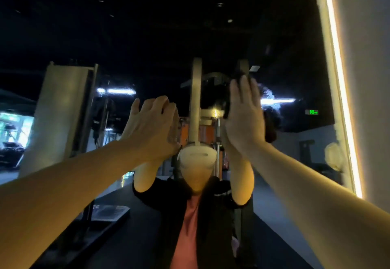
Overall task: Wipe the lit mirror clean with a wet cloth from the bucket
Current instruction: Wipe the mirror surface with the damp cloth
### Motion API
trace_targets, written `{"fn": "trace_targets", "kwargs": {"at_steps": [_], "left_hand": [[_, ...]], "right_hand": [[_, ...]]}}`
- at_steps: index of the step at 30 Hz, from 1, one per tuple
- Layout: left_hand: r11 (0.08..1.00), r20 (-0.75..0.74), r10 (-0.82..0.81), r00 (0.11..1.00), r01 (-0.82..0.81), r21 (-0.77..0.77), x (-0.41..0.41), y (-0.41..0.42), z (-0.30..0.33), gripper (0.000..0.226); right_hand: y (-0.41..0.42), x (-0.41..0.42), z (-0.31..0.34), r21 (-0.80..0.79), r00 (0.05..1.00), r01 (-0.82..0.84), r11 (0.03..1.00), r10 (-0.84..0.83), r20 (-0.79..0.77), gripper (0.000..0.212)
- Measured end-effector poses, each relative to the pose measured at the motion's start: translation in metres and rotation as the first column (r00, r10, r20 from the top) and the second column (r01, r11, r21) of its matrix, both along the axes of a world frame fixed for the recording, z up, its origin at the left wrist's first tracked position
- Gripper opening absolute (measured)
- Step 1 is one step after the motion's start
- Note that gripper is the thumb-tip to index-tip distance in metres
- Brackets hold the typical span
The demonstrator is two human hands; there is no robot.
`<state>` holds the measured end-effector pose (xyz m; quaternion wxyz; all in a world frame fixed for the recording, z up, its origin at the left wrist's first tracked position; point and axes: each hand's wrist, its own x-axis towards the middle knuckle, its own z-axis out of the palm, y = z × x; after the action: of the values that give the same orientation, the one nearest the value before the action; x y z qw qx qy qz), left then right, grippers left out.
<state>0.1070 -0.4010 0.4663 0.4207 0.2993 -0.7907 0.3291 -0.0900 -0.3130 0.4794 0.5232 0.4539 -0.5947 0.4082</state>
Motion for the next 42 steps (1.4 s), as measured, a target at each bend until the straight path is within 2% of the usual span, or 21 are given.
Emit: {"fn": "trace_targets", "kwargs": {"at_steps": [3,5,7,9,11,12,13,16,18,20,23,24,26,29,31,33,35,37,39,41,42], "left_hand": [[1.0,-0.037,0.006,0.999,-0.007,-0.011,-0.001,0.003,0.012,0.09],[1.0,-0.05,-0.018,0.999,0.017,-0.016,-0.003,0.005,0.017,0.086],[0.999,-0.035,-0.026,0.999,0.025,-0.03,-0.005,0.006,0.022,0.092],[0.998,-0.017,-0.016,1.0,0.015,-0.061,-0.008,0.008,0.028,0.094],[0.997,-0.009,-0.013,1.0,0.012,-0.075,-0.013,0.012,0.037,0.093],[0.997,-0.011,-0.017,1.0,0.016,-0.078,-0.017,0.016,0.042,0.093],[0.996,-0.016,-0.022,1.0,0.021,-0.083,-0.022,0.02,0.047,0.092],[0.995,-0.043,-0.053,0.998,0.049,-0.088,-0.042,0.032,0.063,0.089],[0.993,-0.044,-0.055,0.998,0.05,-0.104,-0.055,0.038,0.072,0.088],[0.987,-0.033,-0.069,0.997,0.063,-0.145,-0.066,0.04,0.08,0.089],[0.975,-0.004,-0.099,0.995,0.096,-0.202,-0.08,0.042,0.088,0.09],[0.971,0.009,-0.104,0.995,0.103,-0.214,-0.085,0.043,0.09,0.089],[0.965,0.025,-0.122,0.992,0.124,-0.231,-0.095,0.047,0.092,0.089],[0.965,-0.01,-0.122,0.992,0.117,-0.237,-0.11,0.052,0.094,0.091],[0.979,-0.075,-0.088,0.993,0.072,-0.192,-0.118,0.055,0.093,0.098],[0.983,-0.086,-0.058,0.995,0.042,-0.181,-0.127,0.055,0.089,0.108],[0.975,-0.026,-0.031,0.999,0.025,-0.22,-0.138,0.056,0.08,0.115],[0.971,0.027,-0.03,0.999,0.035,-0.235,-0.15,0.06,0.072,0.117],[0.975,0.04,-0.05,0.998,0.058,-0.214,-0.163,0.068,0.068,0.119],[0.978,0.014,-0.078,0.997,0.079,-0.194,-0.168,0.075,0.067,0.119],[0.977,-0.001,-0.084,0.996,0.082,-0.197,-0.169,0.078,0.066,0.117]], "right_hand": [[-0.018,0.037,-0.007,0.3,0.936,0.037,0.953,0.072,-0.344,0.073],[-0.013,0.023,0.008,0.334,0.879,0.136,0.933,0.042,-0.474,0.069],[0.001,-0.011,0.031,0.194,0.933,0.119,0.974,-0.043,-0.356,0.068],[0.023,-0.043,0.047,0.024,0.994,0.086,0.996,-0.084,-0.077,0.07],[0.03,-0.052,0.055,-0.054,0.99,0.066,0.996,-0.059,0.131,0.07],[0.026,-0.045,0.057,-0.08,0.987,0.057,0.995,-0.044,0.154,0.071],[0.019,-0.033,0.058,-0.08,0.992,0.039,0.996,-0.029,0.122,0.071],[-0.002,-0.007,0.063,0.082,0.984,0.012,0.997,0.003,-0.177,0.071],[0.003,-0.016,0.08,0.162,0.955,0.085,0.983,-0.034,-0.295,0.076],[0.02,-0.046,0.104,0.098,0.967,0.117,0.988,-0.091,-0.236,0.079],[0.049,-0.086,0.126,-0.079,0.988,0.083,0.993,-0.072,0.14,0.072],[0.049,-0.087,0.131,-0.109,0.975,0.085,0.99,-0.061,0.212,0.068],[0.038,-0.07,0.137,-0.092,0.983,0.086,0.992,-0.069,0.17,0.063],[0.019,-0.048,0.14,0.06,0.99,0.031,0.998,-0.022,-0.139,0.063],[0.03,-0.058,0.148,0.116,0.978,0.092,0.989,-0.068,-0.197,0.068],[0.056,-0.089,0.156,0.082,0.988,0.143,0.986,-0.137,-0.064,0.069],[0.085,-0.123,0.153,-0.008,0.972,0.151,0.988,-0.148,0.181,0.064],[0.094,-0.134,0.139,-0.048,0.949,0.177,0.983,-0.157,0.272,0.064],[0.081,-0.12,0.119,-0.024,0.981,0.108,0.994,-0.103,0.164,0.067],[0.064,-0.102,0.094,0.054,0.993,0.032,0.998,-0.025,-0.115,0.072],[0.058,-0.101,0.081,0.098,0.965,0.067,0.993,-0.04,-0.26,0.072]]}}
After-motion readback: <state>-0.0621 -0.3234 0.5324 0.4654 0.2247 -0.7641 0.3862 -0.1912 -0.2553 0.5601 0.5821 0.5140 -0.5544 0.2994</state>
